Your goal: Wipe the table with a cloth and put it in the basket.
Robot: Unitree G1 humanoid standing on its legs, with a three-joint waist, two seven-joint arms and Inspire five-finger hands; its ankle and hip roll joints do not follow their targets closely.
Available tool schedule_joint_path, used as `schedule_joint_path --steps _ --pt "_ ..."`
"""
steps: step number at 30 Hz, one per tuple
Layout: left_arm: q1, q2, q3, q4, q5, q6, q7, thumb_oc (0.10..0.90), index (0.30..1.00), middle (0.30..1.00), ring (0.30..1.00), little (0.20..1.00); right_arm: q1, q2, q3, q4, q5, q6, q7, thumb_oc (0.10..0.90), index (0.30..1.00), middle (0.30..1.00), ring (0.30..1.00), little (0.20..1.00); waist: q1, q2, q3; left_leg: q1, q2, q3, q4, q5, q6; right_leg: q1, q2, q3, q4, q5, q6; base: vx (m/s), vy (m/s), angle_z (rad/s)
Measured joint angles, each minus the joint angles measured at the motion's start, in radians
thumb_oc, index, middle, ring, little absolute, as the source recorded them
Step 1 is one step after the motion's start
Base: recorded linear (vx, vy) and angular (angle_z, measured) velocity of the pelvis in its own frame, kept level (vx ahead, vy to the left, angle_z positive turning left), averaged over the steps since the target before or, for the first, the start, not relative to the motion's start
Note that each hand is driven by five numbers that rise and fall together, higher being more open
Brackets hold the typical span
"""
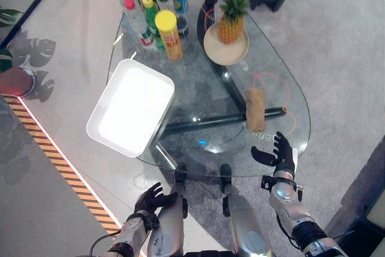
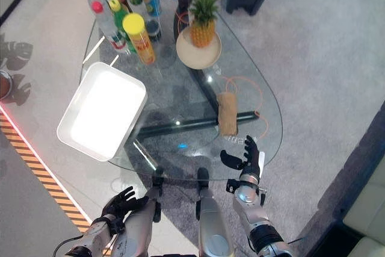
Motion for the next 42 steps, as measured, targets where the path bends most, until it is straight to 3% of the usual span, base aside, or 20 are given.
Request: schedule_joint_path --steps 13,20,42 --pt "-0.039 0.002 -0.006 -0.019 -0.041 -0.021 0.008 0.800 0.900 0.900 0.900 0.900 -0.075 -0.003 0.000 -0.120 -0.059 -0.001 -0.222 0.800 0.900 0.900 0.900 0.900 0.002 0.010 0.008 -0.187 -0.025 -0.002 0.090 0.010 0.002 -0.236 -0.021 0.004 0.197 -0.051 -0.005 0.02 0.029 0.02" --pt "-0.043 0.008 -0.036 -0.090 -0.078 -0.036 0.019 0.800 0.900 0.900 0.900 0.900 -0.097 -0.022 -0.001 -0.221 -0.073 -0.001 -0.259 0.800 0.900 0.900 0.900 0.900 0.003 0.010 0.008 -0.285 -0.034 -0.005 0.125 0.013 0.003 -0.339 -0.028 0.006 0.246 -0.056 -0.004 0.00 0.005 0.01" --pt "-0.079 0.021 -0.073 -0.177 -0.108 -0.035 0.069 0.800 0.900 0.900 0.900 0.900 -0.227 -0.029 0.001 -0.290 -0.081 0.004 -0.393 0.800 0.900 0.900 0.900 0.900 0.006 0.008 0.008 -0.437 -0.047 -0.012 0.174 0.015 0.004 -0.489 -0.036 0.007 0.299 -0.059 -0.003 0.00 0.009 0.01"
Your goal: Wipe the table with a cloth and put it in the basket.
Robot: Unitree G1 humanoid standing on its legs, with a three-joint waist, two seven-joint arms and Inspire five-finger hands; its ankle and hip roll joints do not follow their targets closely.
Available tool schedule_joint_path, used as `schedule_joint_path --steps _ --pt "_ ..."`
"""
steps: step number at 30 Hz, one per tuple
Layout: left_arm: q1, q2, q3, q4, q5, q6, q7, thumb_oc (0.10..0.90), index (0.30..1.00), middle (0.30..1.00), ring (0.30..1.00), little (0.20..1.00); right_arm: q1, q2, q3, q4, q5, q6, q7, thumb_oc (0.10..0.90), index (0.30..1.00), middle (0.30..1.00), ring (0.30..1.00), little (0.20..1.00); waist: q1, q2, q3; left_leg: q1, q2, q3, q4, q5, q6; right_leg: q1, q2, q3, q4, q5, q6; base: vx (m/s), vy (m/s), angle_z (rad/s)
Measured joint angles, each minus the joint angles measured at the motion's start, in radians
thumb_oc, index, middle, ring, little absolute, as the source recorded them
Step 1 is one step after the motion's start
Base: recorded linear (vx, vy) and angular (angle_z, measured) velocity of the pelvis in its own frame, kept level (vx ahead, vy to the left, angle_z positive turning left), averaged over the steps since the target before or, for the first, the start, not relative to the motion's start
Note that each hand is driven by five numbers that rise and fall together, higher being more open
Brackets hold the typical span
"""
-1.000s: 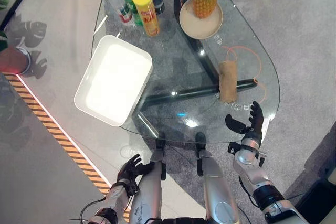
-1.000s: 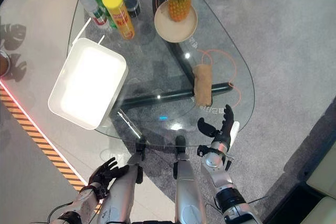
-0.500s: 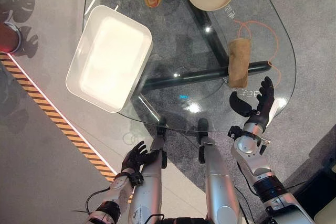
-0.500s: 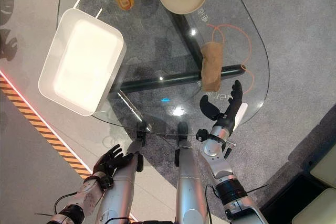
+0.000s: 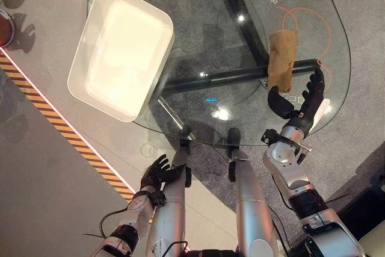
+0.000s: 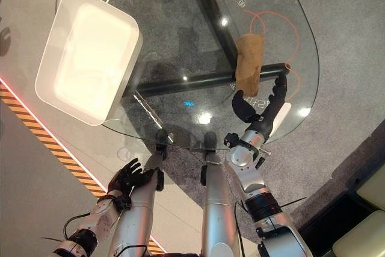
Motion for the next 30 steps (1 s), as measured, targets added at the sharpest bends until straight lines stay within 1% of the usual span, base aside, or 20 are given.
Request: schedule_joint_path --steps 10,12,14,20,26,30 --pt "-0.024 0.001 -0.005 -0.013 -0.009 0.001 0.019 0.800 0.900 0.900 0.900 0.900 -0.069 -0.006 0.000 0.005 0.000 0.001 -0.017 0.800 0.900 0.900 0.900 0.900 0.002 0.000 0.000 -0.052 -0.001 -0.002 0.015 0.000 0.000 -0.052 0.000 0.000 0.016 0.000 0.000 0.00 0.000 0.00" --pt "-0.030 0.001 -0.005 -0.022 -0.011 0.002 0.021 0.800 0.900 0.900 0.900 0.900 -0.087 -0.008 0.000 0.005 0.000 0.002 -0.017 0.800 0.900 0.900 0.900 0.900 0.008 0.000 0.000 -0.071 -0.002 -0.003 0.018 0.002 -0.002 -0.074 -0.001 0.001 0.026 0.000 0.000 0.02 0.003 0.00" --pt "-0.037 0.001 -0.006 -0.028 -0.013 0.002 0.020 0.800 0.900 0.900 0.900 0.900 -0.101 -0.014 0.000 0.005 0.000 0.004 -0.017 0.800 0.900 0.900 0.900 0.900 0.023 0.000 0.000 -0.088 -0.001 -0.003 0.021 0.003 -0.004 -0.093 0.000 0.002 0.033 0.000 0.000 0.02 0.002 0.00" --pt "-0.050 0.003 -0.005 -0.049 -0.020 0.007 0.025 0.800 0.900 0.900 0.900 0.900 -0.135 -0.031 0.001 0.005 0.000 0.043 -0.017 0.800 0.900 0.900 0.900 0.900 0.031 0.002 0.001 -0.129 -0.005 -0.006 0.034 0.004 -0.005 -0.133 -0.002 0.002 0.046 -0.001 -0.001 0.00 0.000 0.00" --pt "-0.064 0.003 -0.005 -0.059 -0.020 0.013 0.048 0.800 0.900 0.900 0.900 0.900 -0.140 -0.043 0.001 0.006 0.000 0.064 -0.017 0.800 0.900 0.900 0.900 0.900 0.033 0.002 0.001 -0.156 -0.005 -0.007 0.035 0.006 -0.007 -0.162 -0.002 0.002 0.050 -0.001 -0.001 0.00 0.000 0.00" --pt "-0.072 0.003 -0.009 -0.065 -0.035 0.014 0.058 0.800 0.900 0.900 0.900 0.900 -0.161 -0.044 0.007 0.066 0.000 0.095 -0.016 0.800 0.900 0.900 0.900 0.900 0.033 0.002 0.001 -0.173 -0.005 -0.007 0.035 0.008 -0.008 -0.178 -0.002 0.001 0.052 -0.001 -0.001 0.00 0.000 0.00"
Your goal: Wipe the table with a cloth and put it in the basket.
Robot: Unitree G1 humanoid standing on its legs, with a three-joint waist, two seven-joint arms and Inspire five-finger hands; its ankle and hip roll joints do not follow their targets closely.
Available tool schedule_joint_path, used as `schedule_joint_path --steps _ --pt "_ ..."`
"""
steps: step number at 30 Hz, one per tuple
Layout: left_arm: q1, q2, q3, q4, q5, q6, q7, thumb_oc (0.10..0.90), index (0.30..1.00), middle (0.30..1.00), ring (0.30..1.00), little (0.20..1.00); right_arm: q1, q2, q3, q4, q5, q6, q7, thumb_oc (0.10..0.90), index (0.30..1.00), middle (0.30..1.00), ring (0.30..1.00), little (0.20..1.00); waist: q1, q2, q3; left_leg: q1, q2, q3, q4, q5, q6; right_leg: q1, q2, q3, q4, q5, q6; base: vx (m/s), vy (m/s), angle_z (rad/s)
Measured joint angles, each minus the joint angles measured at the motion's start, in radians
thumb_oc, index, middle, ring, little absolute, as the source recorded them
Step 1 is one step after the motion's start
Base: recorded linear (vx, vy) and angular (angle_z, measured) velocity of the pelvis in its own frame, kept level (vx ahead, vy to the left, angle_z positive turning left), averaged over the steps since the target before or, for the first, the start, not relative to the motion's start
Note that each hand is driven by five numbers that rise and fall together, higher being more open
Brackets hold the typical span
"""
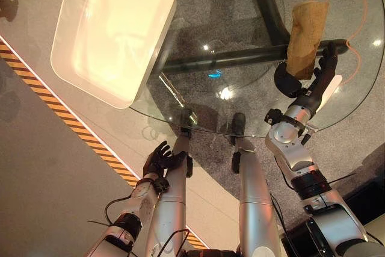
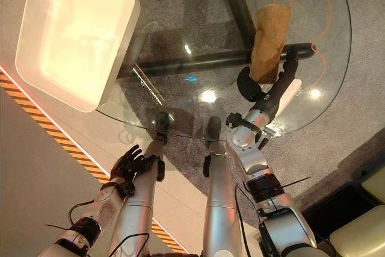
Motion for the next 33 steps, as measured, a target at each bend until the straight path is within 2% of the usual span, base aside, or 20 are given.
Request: schedule_joint_path --steps 11,21,24,25,26,28,31,32,33 --pt "-0.009 0.001 -0.005 -0.005 -0.016 0.000 0.004 0.800 0.900 0.900 0.900 0.900 -0.057 -0.036 0.013 0.084 -0.017 0.001 -0.019 0.800 0.900 0.900 0.900 0.900 0.007 0.000 0.000 -0.017 -0.001 -0.011 0.002 0.006 -0.010 -0.019 -0.001 -0.008 0.015 -0.001 -0.001 0.00 0.000 0.00" --pt "-0.023 0.027 -0.030 -0.015 -0.017 0.008 0.005 0.800 0.900 0.900 0.900 0.900 -0.094 -0.075 0.010 0.085 -0.018 -0.007 -0.029 0.800 0.900 0.900 0.900 0.900 0.011 0.000 0.000 -0.053 -0.007 -0.013 0.015 0.010 -0.007 -0.052 -0.005 -0.009 0.025 -0.002 0.000 0.00 0.000 0.00" --pt "-0.023 0.026 -0.031 -0.016 -0.018 0.012 0.005 0.800 0.900 0.900 0.900 0.900 -0.098 -0.077 0.008 0.085 -0.017 0.004 -0.027 0.800 0.900 0.900 0.900 0.900 0.014 0.000 0.000 -0.053 -0.008 -0.014 0.016 0.009 -0.008 -0.052 -0.007 -0.009 0.029 -0.003 0.000 0.00 0.000 0.00" --pt "-0.023 0.026 -0.031 -0.017 -0.018 0.014 0.005 0.800 0.900 0.900 0.900 0.900 -0.101 -0.077 0.008 0.082 -0.017 0.016 -0.026 0.764 0.869 0.869 0.869 0.864 0.014 0.000 0.000 -0.053 -0.008 -0.014 0.016 0.008 -0.010 -0.054 -0.007 -0.009 0.030 -0.004 0.000 0.00 0.000 0.00" --pt "-0.024 0.026 -0.030 -0.016 -0.018 0.017 0.005 0.800 0.900 0.900 0.900 0.900 -0.103 -0.078 0.008 0.078 -0.017 0.027 -0.024 0.800 0.900 0.900 0.900 0.900 0.013 0.000 0.000 -0.053 -0.008 -0.014 0.016 0.007 -0.011 -0.054 -0.007 -0.009 0.030 -0.004 0.000 0.00 0.000 0.00" --pt "-0.024 0.026 -0.030 -0.016 -0.018 0.017 0.005 0.800 0.900 0.900 0.900 0.900 -0.104 -0.080 0.007 0.070 -0.017 0.048 -0.020 0.800 0.900 0.900 0.900 0.900 0.013 0.000 0.000 -0.054 -0.008 -0.014 0.016 0.007 -0.011 -0.055 -0.007 -0.009 0.029 -0.004 -0.001 0.00 0.000 0.00" --pt "-0.024 0.027 -0.030 -0.016 -0.018 0.017 0.005 0.800 0.900 0.900 0.900 0.900 -0.101 -0.085 0.007 0.054 -0.018 0.072 -0.017 0.685 0.801 0.801 0.801 0.785 0.011 0.000 0.000 -0.054 -0.008 -0.014 0.016 0.007 -0.011 -0.055 -0.007 -0.009 0.029 -0.007 0.000 0.00 0.000 0.00" --pt "-0.024 0.028 -0.030 -0.016 -0.018 0.018 0.005 0.800 0.900 0.900 0.900 0.900 -0.100 -0.093 0.007 0.048 -0.018 0.083 -0.017 0.320 0.488 0.488 0.488 0.420 0.011 0.000 0.000 -0.054 -0.008 -0.014 0.016 0.007 -0.011 -0.055 -0.007 -0.009 0.029 -0.007 0.000 0.00 0.000 0.00" --pt "-0.024 0.028 -0.030 -0.016 -0.018 0.018 0.005 0.800 0.900 0.900 0.900 0.900 -0.101 -0.103 0.007 0.045 -0.018 0.090 -0.015 0.100 0.300 0.300 0.300 0.200 0.009 0.000 0.000 -0.054 -0.008 -0.014 0.016 0.007 -0.011 -0.055 -0.007 -0.009 0.029 -0.007 0.000 0.00 0.000 0.00"
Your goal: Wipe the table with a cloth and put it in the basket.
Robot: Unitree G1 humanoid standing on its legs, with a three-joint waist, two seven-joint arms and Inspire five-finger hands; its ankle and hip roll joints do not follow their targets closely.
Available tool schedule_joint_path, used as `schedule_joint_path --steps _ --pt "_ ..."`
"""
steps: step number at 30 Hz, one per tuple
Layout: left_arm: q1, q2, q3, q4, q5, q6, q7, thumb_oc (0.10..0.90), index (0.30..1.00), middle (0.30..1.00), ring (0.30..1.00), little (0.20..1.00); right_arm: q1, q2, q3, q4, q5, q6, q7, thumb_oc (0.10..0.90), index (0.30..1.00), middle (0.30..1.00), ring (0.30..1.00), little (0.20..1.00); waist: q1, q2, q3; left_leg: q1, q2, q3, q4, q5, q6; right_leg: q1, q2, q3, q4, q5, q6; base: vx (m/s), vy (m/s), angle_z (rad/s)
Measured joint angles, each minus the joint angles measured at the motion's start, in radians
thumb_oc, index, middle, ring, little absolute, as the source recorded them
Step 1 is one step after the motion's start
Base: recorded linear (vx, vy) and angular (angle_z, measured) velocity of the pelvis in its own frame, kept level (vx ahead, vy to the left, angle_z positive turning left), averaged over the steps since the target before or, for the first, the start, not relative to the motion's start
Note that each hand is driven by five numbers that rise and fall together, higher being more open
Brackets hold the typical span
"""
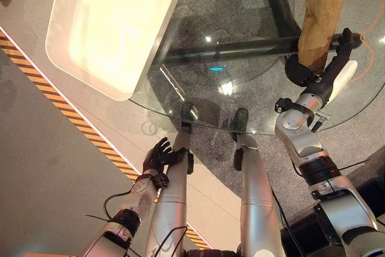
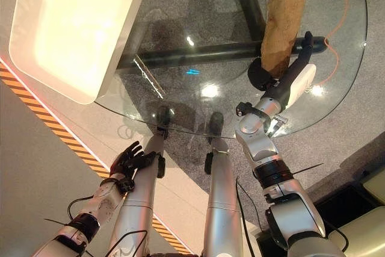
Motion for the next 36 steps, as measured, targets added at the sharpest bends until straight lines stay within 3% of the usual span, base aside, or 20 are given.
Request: schedule_joint_path --steps 8,25,31,36 --pt "0.000 0.003 0.001 0.000 0.000 0.000 0.000 0.800 0.900 0.900 0.900 0.900 -0.029 -0.046 -0.015 -0.003 0.026 0.066 0.065 0.100 0.300 0.300 0.300 0.200 -0.012 0.000 0.000 -0.001 0.000 -0.001 0.000 0.002 0.003 0.000 0.001 -0.001 0.001 0.000 0.000 0.00 0.000 0.00" --pt "0.000 -0.002 0.003 -0.002 0.001 -0.002 0.000 0.800 0.900 0.900 0.900 0.900 0.009 -0.011 -0.017 -0.041 -0.003 0.065 0.053 0.100 0.300 0.300 0.300 0.200 -0.012 0.000 0.000 0.003 0.000 -0.002 0.000 0.004 0.005 0.005 0.001 -0.002 0.001 0.000 0.000 0.00 0.000 0.00" --pt "0.000 -0.003 0.004 -0.003 0.001 0.000 0.004 0.800 0.900 0.900 0.900 0.900 0.044 -0.009 -0.013 -0.077 -0.060 0.107 0.060 0.100 0.300 0.300 0.300 0.200 -0.011 0.000 0.000 0.005 0.000 -0.002 0.003 0.004 0.005 0.008 0.000 -0.002 0.003 0.000 0.000 0.00 0.000 0.00" --pt "0.000 0.000 0.005 0.000 0.003 0.002 0.005 0.800 0.900 0.900 0.900 0.900 0.049 -0.030 -0.018 -0.091 -0.066 0.102 0.174 0.100 0.300 0.300 0.300 0.200 -0.022 0.000 0.000 0.005 0.000 -0.004 0.003 0.004 0.005 0.008 0.001 -0.003 0.004 0.000 -0.001 0.00 0.000 0.00"
